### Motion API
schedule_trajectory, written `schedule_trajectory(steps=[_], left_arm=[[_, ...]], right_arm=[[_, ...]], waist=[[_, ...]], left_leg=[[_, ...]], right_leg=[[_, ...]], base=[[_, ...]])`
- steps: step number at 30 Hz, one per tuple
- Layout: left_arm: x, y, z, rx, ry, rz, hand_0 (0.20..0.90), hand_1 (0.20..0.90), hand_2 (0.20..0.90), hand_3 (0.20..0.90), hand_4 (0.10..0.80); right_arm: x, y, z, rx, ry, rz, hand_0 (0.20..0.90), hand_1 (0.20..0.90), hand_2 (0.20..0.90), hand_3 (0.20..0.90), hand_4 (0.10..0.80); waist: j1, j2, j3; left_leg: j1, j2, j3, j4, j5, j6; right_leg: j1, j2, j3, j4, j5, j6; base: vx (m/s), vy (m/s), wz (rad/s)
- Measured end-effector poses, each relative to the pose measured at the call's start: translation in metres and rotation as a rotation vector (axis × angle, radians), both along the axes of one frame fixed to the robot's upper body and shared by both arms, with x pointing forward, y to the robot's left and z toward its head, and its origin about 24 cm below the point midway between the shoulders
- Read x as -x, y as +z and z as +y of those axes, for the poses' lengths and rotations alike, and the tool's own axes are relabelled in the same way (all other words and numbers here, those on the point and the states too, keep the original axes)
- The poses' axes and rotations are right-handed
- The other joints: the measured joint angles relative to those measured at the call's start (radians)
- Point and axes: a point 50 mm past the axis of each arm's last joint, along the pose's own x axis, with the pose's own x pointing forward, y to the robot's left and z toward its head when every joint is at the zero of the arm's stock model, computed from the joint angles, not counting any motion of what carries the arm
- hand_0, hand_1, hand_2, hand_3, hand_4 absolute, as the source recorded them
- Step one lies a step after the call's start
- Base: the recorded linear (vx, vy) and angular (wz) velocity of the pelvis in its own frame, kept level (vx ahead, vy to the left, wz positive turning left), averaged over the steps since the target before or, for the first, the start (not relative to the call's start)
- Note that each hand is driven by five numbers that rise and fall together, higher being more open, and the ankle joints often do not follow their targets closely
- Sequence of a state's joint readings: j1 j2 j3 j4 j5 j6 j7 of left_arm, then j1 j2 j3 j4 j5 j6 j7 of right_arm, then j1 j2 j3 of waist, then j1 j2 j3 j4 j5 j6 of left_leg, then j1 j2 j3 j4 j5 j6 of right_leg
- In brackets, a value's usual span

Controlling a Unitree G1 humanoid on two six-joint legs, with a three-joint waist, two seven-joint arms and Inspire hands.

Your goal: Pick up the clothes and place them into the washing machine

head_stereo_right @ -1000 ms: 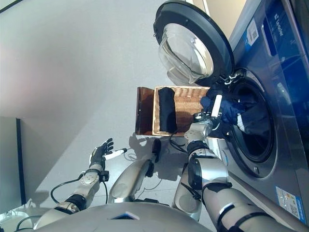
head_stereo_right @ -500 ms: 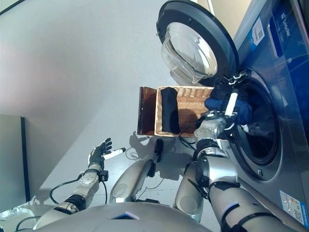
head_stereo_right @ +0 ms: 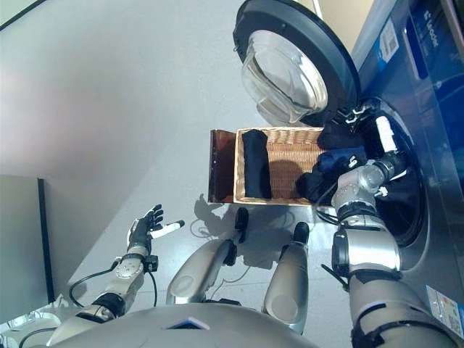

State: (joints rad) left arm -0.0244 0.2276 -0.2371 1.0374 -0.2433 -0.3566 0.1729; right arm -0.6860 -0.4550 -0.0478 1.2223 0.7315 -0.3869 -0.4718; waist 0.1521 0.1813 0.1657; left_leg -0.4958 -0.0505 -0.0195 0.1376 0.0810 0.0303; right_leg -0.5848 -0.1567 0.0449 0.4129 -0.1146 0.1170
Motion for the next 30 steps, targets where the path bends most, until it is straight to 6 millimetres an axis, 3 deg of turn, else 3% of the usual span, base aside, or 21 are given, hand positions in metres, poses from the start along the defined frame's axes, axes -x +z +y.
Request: schedule_trajectory(steps=[6, 12, 18, 26, 30], left_arm=[[-0.001, 0.0, 0.0, 0.002, -0.002, -0.002, 0.9, 0.9, 0.9, 0.9, 0.8], [-0.003, 0.0, 0.0, 0.0, 0.0, 0.006, 0.9, 0.9, 0.9, 0.9, 0.8], [-0.007, 0.001, 0.0, -0.003, 0.0, 0.0, 0.9, 0.9, 0.9, 0.9, 0.8], [-0.009, 0.001, 0.001, -0.005, -0.003, 0.014, 0.9, 0.9, 0.9, 0.9, 0.8], [-0.006, 0.001, 0.012, -0.003, 0.048, 0.02, 0.9, 0.9, 0.9, 0.9, 0.8]], right_arm=[[-0.003, -0.002, 0.005, -0.013, 0.07, -0.012, 0.9, 0.9, 0.9, 0.9, 0.8], [-0.013, -0.03, 0.067, -0.231, 0.172, -0.062, 0.9, 0.9, 0.9, 0.9, 0.8], [-0.009, -0.051, 0.105, -0.281, 0.293, -0.025, 0.9, 0.9, 0.9, 0.9, 0.8], [0.003, -0.072, 0.133, -0.301, 0.461, 0.03, 0.9, 0.9, 0.9, 0.9, 0.8], [0.018, -0.089, 0.14, -0.173, 0.601, 0.18, 0.9, 0.9, 0.9, 0.9, 0.8]], waist=[[0.0, -0.003, 0.005], [-0.001, -0.031, 0.023], [-0.002, -0.046, 0.034], [-0.002, -0.104, 0.065], [-0.003, -0.15, 0.069]], left_leg=[[0.001, 0.002, -0.001, -0.001, 0.001, 0.001], [0.02, 0.01, -0.005, 0.0, -0.001, -0.002], [0.02, 0.009, -0.016, 0.014, -0.003, -0.005], [0.04, 0.018, -0.031, 0.022, -0.008, -0.012], [0.081, 0.02, -0.045, 0.014, -0.014, -0.013]], right_leg=[[0.001, 0.005, 0.0, -0.002, 0.001, 0.0], [0.021, 0.015, -0.006, 0.0, 0.001, -0.001], [0.038, 0.014, -0.021, 0.0, -0.001, -0.003], [0.077, 0.014, -0.039, -0.014, -0.004, -0.012], [0.136, 0.016, -0.06, -0.05, 0.002, -0.012]], base=[[0.0, 0.0, -0.01], [0.0, 0.0, 0.0], [-0.006, -0.006, 0.06], [0.018, -0.01, 0.06], [0.055, -0.023, 0.06]])
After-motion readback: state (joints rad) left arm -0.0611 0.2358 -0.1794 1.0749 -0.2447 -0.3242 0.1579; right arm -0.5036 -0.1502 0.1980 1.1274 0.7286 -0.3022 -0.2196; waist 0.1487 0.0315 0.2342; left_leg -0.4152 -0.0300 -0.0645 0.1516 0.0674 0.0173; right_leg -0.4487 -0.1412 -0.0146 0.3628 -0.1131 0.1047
